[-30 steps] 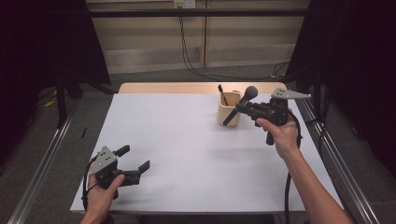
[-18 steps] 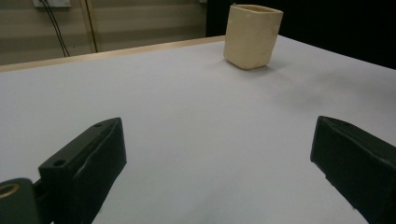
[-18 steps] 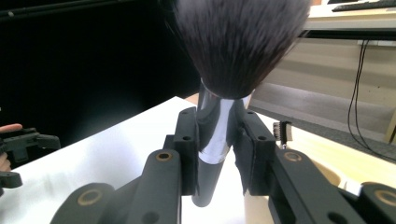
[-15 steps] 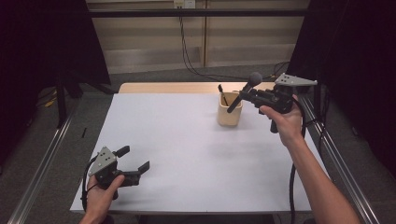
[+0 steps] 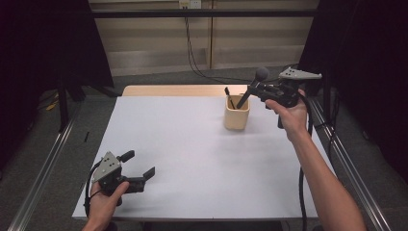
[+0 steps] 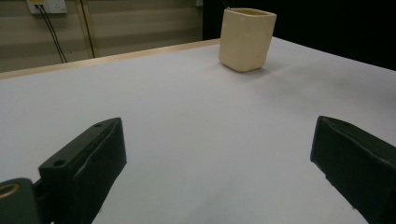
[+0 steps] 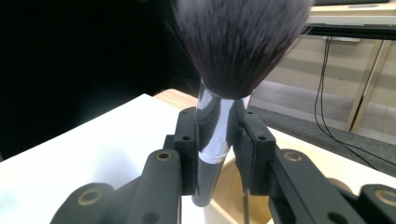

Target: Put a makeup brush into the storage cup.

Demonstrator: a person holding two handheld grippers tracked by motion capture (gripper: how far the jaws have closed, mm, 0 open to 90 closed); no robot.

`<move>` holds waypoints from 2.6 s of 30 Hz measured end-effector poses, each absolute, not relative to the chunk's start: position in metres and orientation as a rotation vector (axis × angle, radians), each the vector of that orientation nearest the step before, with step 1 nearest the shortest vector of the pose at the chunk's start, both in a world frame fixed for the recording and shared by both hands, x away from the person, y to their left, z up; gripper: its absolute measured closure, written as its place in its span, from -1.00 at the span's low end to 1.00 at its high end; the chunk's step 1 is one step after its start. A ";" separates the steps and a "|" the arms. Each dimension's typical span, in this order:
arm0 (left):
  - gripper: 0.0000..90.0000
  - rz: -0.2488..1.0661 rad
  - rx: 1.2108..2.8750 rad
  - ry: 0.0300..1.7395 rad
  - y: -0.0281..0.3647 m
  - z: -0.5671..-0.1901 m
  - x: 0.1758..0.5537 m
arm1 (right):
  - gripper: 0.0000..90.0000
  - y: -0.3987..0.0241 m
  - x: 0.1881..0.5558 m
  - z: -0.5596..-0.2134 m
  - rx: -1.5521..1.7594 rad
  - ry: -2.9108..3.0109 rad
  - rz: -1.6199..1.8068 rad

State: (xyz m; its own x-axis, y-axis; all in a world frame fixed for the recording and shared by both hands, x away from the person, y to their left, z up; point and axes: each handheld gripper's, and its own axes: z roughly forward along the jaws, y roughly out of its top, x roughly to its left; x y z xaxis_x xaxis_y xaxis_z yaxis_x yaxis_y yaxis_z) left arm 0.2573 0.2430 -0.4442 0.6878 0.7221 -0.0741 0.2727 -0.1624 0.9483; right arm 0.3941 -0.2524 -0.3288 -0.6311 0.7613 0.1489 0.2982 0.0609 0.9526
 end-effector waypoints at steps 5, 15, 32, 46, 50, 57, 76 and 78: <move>-0.92 0.487 1.733 0.808 0.244 -0.444 0.258 | 0.60 -0.253 0.402 -0.329 1.081 1.953 1.563; -0.92 0.498 1.743 0.798 0.245 -0.443 0.257 | 0.60 -0.255 0.412 -0.336 1.115 1.945 1.537; -0.92 0.495 1.744 0.800 0.246 -0.443 0.258 | 0.60 -0.253 0.420 -0.353 1.141 1.972 1.481; -0.92 0.491 1.744 0.801 0.246 -0.444 0.258 | 0.60 -0.252 0.422 -0.368 1.152 1.995 1.453; -0.92 0.491 1.746 0.802 0.246 -0.444 0.258 | 0.60 -0.253 0.422 -0.371 1.155 1.992 1.458; -0.92 0.486 1.749 0.803 0.246 -0.444 0.259 | 0.60 -0.252 0.424 -0.376 1.155 1.994 1.455; -0.92 0.490 1.756 0.806 0.248 -0.445 0.260 | 0.60 -0.249 0.428 -0.396 1.190 2.010 1.447; -0.92 0.491 1.758 0.802 0.248 -0.444 0.259 | 0.60 -0.249 0.429 -0.399 1.194 2.012 1.447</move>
